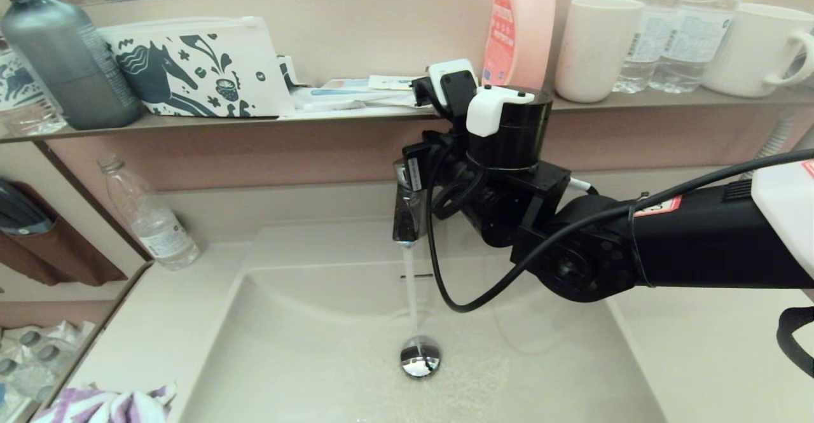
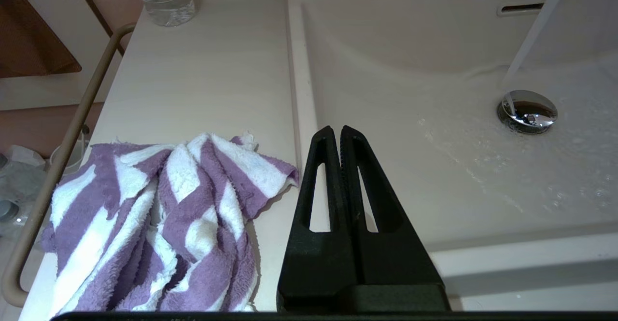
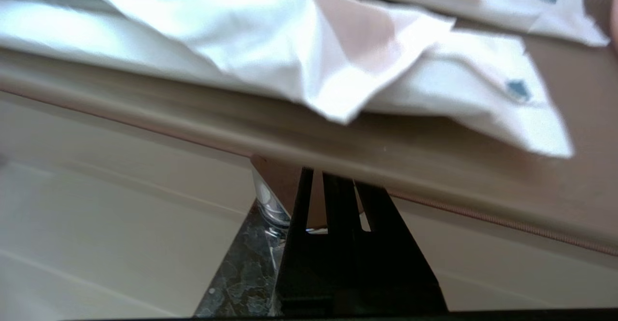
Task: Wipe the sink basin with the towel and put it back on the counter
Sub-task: Turn off the faucet, then pick up the cloth
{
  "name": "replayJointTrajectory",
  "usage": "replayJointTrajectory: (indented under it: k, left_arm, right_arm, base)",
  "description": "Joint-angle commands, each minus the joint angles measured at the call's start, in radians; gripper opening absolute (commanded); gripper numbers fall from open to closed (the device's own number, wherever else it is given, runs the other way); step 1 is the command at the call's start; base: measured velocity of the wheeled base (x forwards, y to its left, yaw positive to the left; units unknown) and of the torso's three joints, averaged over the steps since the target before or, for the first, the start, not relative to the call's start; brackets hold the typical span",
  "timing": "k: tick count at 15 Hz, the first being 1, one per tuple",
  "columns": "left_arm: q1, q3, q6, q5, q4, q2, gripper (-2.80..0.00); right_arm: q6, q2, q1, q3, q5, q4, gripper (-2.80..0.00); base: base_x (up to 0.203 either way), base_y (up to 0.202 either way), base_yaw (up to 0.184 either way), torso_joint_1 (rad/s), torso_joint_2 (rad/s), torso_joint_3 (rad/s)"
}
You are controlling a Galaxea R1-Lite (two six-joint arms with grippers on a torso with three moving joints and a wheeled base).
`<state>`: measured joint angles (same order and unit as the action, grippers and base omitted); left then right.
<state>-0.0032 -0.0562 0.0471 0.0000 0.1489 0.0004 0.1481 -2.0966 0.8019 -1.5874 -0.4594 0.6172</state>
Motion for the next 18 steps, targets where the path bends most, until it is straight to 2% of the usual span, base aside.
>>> replayJointTrajectory:
  k: [1,13,18]
  left_arm:
    - [0.0,0.001,0.0,0.0,0.001,0.0,-2.8]
    - [0.0,0.001,0.0,0.0,0.001,0.0,-2.8]
    - [0.0,0.0,0.0,0.0,0.0,0.0,-2.8]
  right_arm:
    - [0.001,-0.012,-0.001,0.006,-0.004,0.003,-2.8]
    - [-0.007,-0.011,-0.003,0.11,-0.027,-0.007,-2.8]
    - [-0.008,0.07,0.015,0.146,-0.044,-0.006,-2.8]
  base:
    - [0.0,0.0,0.0,0.0,0.0,0.0]
    - [0.0,0.0,0.0,0.0,0.0,0.0]
    - [0.0,0.0,0.0,0.0,0.0,0.0]
